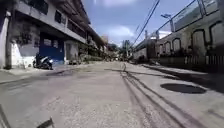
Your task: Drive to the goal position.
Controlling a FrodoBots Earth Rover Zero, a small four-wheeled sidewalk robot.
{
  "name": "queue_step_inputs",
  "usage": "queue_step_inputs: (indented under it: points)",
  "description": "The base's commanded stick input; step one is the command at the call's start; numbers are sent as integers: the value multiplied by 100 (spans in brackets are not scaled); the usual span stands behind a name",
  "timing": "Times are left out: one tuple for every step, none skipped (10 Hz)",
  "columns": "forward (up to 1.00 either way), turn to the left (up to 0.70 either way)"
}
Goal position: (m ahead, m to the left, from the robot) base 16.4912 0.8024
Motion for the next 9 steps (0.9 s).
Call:
queue_step_inputs:
  points:
    - [100,12]
    - [100,-1]
    - [100,-28]
    - [100,-28]
    - [100,-15]
    - [100,3]
    - [100,12]
    - [100,12]
    - [100,-28]
